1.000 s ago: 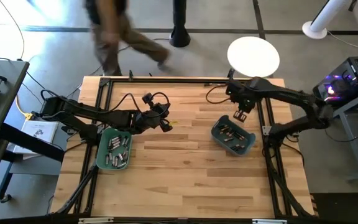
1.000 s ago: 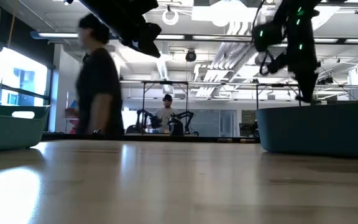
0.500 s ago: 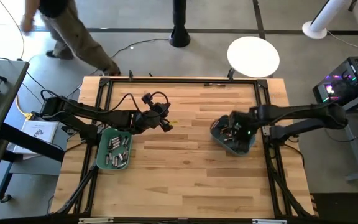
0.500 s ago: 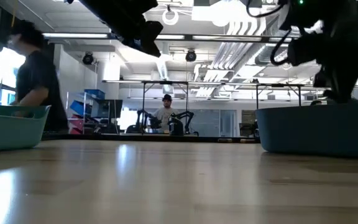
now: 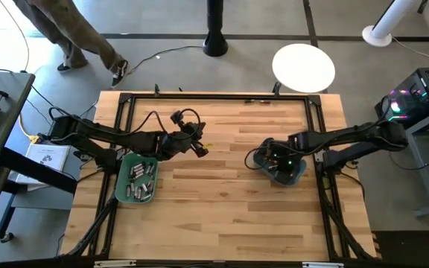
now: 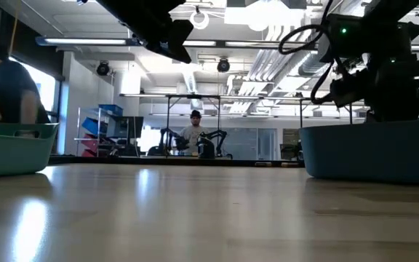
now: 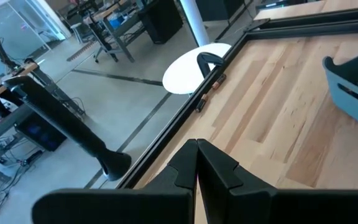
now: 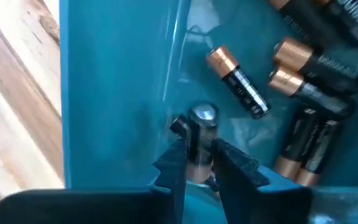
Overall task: Sort batteries
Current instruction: Put the black battery into the blue bin
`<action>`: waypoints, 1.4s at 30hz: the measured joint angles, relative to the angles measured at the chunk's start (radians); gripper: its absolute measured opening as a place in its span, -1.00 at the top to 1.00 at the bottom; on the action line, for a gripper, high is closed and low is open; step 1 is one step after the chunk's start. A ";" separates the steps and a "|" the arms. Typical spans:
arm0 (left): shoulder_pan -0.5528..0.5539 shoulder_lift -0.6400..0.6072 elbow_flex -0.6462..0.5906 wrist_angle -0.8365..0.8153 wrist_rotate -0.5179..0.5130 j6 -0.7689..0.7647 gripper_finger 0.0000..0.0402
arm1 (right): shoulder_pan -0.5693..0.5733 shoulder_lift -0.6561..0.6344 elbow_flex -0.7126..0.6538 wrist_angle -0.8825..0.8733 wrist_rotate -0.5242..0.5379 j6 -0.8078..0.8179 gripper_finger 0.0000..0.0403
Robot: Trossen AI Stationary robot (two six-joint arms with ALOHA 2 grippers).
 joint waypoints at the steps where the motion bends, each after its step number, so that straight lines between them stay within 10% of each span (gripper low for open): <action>1: 0.000 0.000 0.000 0.000 0.000 0.000 0.99 | -0.007 0.003 0.001 -0.006 -0.014 0.005 0.60; 15: 0.009 0.000 0.000 -0.014 0.000 0.010 0.99 | -0.135 -0.006 0.369 -0.408 0.116 -0.187 0.22; 20: 0.046 0.001 0.000 -0.055 0.000 -0.020 0.99 | -0.216 -0.001 0.449 -0.210 0.348 -0.314 0.22; 34: 0.100 0.002 0.000 -0.212 0.000 -0.121 0.99 | -0.671 0.311 0.320 0.443 0.224 -0.531 -0.12; 42: 0.099 0.002 0.000 -0.219 0.000 -0.125 0.99 | -0.761 0.534 0.432 0.513 0.331 -0.509 -0.19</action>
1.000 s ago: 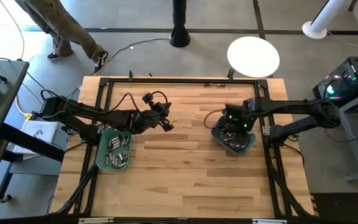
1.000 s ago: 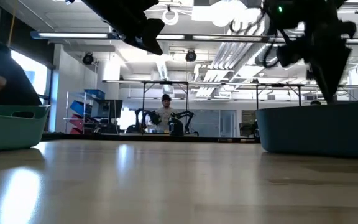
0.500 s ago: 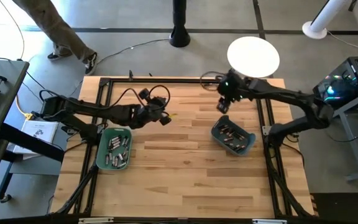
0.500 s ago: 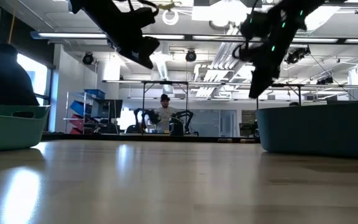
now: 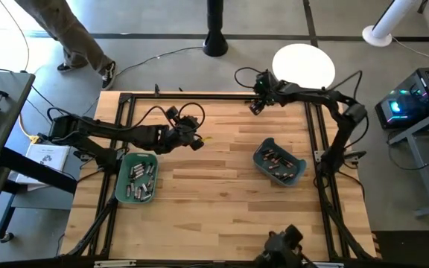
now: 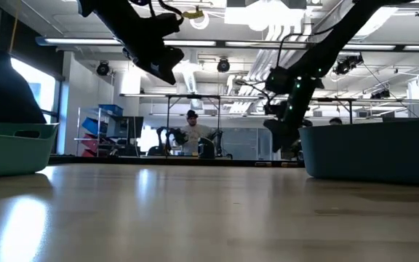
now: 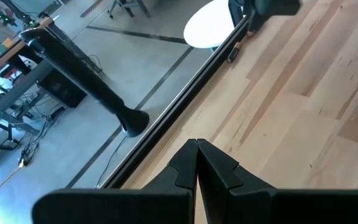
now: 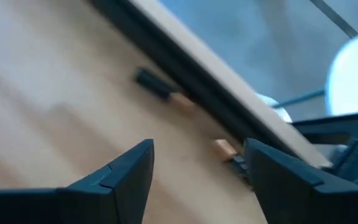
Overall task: Sort batteries
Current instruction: Put the black battery into the blue bin
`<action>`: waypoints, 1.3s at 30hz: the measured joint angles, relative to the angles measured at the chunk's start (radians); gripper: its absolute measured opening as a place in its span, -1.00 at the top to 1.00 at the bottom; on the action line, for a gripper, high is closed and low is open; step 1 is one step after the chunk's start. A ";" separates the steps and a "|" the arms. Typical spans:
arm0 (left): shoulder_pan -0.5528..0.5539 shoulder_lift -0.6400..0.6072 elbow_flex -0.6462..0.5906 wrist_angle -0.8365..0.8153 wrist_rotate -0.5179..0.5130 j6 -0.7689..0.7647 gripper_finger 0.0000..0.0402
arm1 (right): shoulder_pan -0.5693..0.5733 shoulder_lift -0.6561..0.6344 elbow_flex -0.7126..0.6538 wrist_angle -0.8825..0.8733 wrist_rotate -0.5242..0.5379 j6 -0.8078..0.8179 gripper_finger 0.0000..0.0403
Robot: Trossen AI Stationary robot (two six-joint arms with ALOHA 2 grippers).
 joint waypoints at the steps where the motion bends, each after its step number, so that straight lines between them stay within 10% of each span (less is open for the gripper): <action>1: -0.001 0.000 0.000 0.000 0.000 0.000 0.99 | -0.010 0.015 0.009 -0.002 0.013 0.002 -0.16; 15: -0.003 0.000 0.000 0.000 0.000 -0.007 0.99 | -0.100 0.063 0.019 -0.050 0.035 0.016 0.96; 39: -0.004 0.000 0.000 0.001 0.022 -0.026 0.99 | -0.005 0.018 0.020 -0.286 -0.093 -0.160 0.75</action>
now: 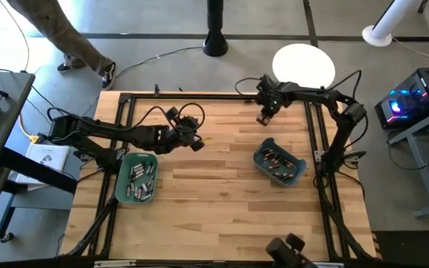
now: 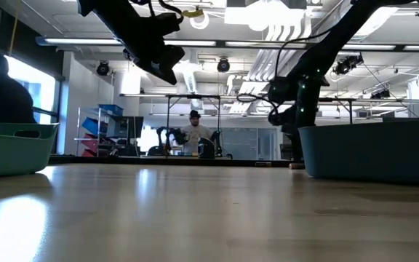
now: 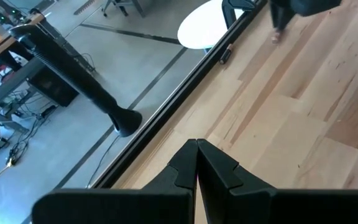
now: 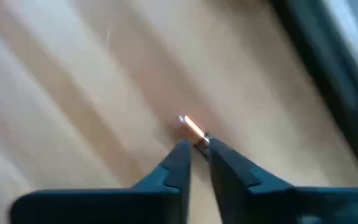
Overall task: Sort batteries
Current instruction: Put the black battery into the blue bin
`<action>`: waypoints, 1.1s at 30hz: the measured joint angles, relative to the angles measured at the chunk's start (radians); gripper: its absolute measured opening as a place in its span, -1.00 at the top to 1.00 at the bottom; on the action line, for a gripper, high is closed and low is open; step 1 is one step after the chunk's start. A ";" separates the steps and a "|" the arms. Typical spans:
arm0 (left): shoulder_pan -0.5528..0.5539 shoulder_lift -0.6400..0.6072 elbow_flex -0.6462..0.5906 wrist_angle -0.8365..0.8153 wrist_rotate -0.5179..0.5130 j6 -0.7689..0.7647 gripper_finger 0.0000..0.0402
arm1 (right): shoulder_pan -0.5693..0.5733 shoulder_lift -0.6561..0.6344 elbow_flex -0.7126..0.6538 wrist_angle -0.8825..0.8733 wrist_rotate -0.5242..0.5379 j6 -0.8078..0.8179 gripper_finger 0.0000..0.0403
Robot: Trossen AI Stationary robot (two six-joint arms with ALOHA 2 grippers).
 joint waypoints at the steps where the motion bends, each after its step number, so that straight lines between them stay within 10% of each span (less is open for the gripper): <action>1: 0.000 0.000 0.000 0.000 0.000 0.000 0.99 | -0.003 0.000 -0.001 -0.024 -0.001 -0.019 0.67; 12: 0.000 0.000 0.000 0.000 0.000 -0.001 0.99 | -0.009 -0.002 -0.027 -0.064 -0.055 -0.326 0.04; 26: -0.006 0.000 0.000 -0.001 0.027 -0.016 0.99 | -0.008 -0.005 -0.101 -0.024 -0.094 -0.312 0.90; 33: -0.014 0.000 0.000 -0.002 0.045 -0.016 0.99 | -0.007 -0.027 -0.104 -0.033 -0.065 -0.217 0.88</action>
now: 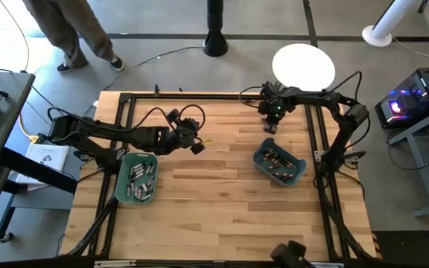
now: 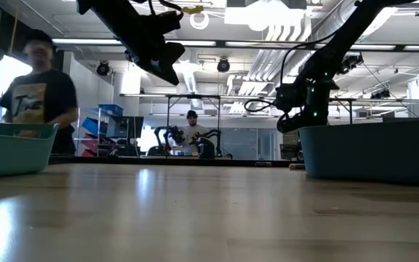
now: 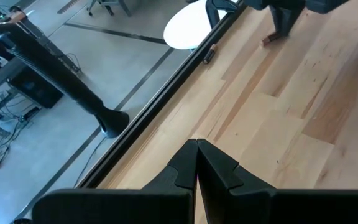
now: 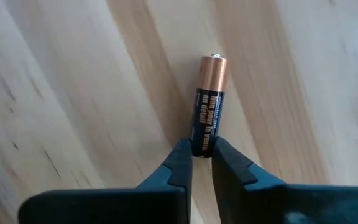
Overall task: Sort batteries
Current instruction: Put the black battery into the blue bin
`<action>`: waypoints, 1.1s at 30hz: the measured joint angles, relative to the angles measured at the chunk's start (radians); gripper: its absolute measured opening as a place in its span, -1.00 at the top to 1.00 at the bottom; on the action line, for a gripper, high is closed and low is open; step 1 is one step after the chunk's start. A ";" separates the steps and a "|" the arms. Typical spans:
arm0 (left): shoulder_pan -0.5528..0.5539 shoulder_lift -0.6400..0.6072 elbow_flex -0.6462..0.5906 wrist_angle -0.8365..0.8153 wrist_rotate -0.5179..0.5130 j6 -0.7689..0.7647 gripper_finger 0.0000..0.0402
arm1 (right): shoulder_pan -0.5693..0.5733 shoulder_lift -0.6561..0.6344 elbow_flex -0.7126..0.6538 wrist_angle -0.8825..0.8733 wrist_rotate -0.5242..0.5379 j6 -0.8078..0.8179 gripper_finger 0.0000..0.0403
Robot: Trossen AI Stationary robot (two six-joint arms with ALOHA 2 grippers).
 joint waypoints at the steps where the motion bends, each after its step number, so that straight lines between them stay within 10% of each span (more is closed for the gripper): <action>1: -0.001 0.000 0.000 0.000 0.000 0.000 0.99 | 0.000 -0.012 -0.001 -0.006 0.017 0.009 0.91; 13: -0.002 0.000 0.000 0.001 0.000 0.000 0.99 | 0.064 -0.322 0.000 -0.176 0.038 0.185 0.95; 33: -0.002 0.000 0.000 0.011 -0.027 0.001 0.99 | 0.864 -0.650 -0.231 -0.422 -0.189 1.108 0.95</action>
